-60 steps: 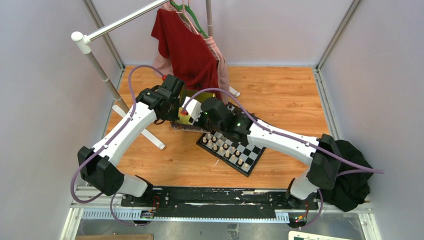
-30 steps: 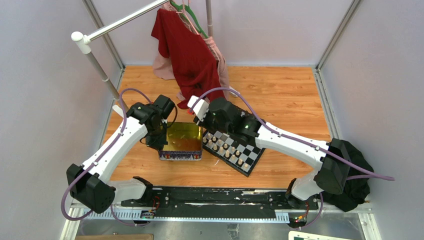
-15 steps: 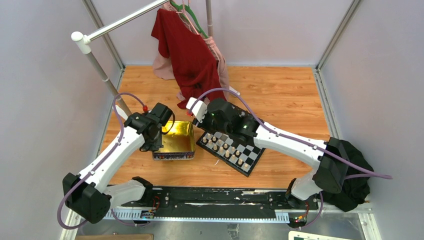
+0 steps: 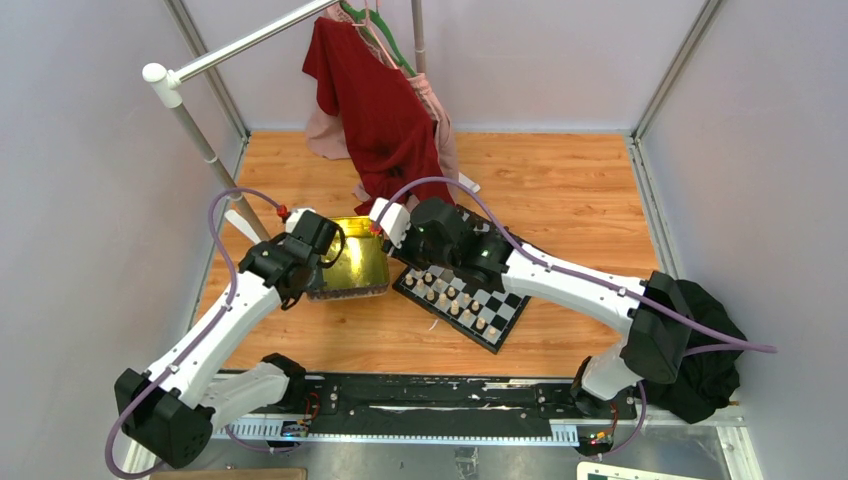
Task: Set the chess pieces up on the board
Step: Adjust the storage box.
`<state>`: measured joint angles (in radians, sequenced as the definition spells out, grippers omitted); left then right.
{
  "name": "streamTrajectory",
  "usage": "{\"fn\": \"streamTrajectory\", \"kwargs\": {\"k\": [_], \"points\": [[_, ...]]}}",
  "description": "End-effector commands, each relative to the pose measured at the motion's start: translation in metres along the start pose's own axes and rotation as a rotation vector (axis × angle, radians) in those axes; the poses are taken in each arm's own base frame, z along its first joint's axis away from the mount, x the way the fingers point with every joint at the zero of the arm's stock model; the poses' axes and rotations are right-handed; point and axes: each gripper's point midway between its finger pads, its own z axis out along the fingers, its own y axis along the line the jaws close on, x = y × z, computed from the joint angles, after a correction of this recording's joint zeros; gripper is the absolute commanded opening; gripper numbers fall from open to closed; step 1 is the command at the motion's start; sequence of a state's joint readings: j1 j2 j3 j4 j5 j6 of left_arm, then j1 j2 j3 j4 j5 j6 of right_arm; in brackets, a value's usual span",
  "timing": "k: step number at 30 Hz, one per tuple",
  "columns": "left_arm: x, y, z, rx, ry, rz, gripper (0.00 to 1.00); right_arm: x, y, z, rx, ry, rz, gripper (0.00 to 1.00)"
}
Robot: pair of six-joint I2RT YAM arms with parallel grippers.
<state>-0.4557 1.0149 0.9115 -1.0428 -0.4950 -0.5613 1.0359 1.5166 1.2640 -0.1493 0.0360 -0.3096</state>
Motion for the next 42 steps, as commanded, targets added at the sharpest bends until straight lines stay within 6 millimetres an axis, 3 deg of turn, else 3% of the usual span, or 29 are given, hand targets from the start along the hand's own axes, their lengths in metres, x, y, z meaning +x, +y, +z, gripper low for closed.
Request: {"fn": "streamTrajectory", "kwargs": {"k": [1, 8, 18, 22, 31, 42], "points": [[-0.035, -0.007, -0.003, 0.035, -0.16, -0.059, 0.0, -0.003, 0.001, 0.005, -0.006, -0.028, 0.026, 0.38], [-0.056, -0.008, -0.004, 0.044, -0.281, -0.126, 0.0, -0.006, 0.007, 0.009, -0.043, -0.041, 0.041, 0.41], [-0.054, -0.009, 0.005, 0.037, -0.311, -0.202, 0.0, -0.027, 0.01, 0.019, -0.088, -0.043, 0.107, 0.51], [-0.055, -0.004, 0.008, 0.017, -0.345, -0.281, 0.0, -0.035, 0.002, 0.021, -0.053, -0.046, 0.136, 0.54], [-0.055, 0.001, 0.012, 0.046, -0.443, -0.488, 0.0, -0.029, -0.016, 0.05, -0.014, 0.028, 0.24, 0.59], [-0.052, -0.009, 0.015, 0.11, -0.442, -0.549, 0.0, -0.018, -0.025, 0.07, 0.01, 0.074, 0.265, 0.61]]}}
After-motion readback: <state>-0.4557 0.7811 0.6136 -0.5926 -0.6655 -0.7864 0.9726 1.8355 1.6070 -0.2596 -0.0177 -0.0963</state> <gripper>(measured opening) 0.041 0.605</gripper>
